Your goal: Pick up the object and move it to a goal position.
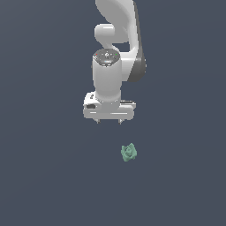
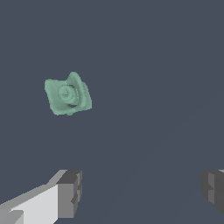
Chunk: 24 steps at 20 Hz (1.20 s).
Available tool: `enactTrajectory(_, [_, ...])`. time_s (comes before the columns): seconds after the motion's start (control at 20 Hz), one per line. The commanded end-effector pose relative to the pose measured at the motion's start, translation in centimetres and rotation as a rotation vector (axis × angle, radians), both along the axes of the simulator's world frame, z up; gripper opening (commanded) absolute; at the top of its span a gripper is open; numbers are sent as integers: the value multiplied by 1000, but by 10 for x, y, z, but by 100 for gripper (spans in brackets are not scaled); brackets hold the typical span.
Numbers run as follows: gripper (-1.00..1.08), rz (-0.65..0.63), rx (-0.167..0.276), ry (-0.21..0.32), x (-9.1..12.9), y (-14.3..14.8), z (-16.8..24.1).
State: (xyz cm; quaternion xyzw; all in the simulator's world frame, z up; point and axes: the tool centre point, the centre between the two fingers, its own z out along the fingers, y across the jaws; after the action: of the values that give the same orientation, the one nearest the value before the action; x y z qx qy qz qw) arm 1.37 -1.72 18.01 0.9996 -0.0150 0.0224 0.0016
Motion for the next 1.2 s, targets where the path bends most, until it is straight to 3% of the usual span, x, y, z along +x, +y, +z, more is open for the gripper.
enactTrajectory(0.0, [100,0,0,0,0,0,0])
enactTrajectory(0.6, [100,-6,24,38,-9,22,-10])
enactTrajectory(1.15, [100,63,15,40,15,36,-23])
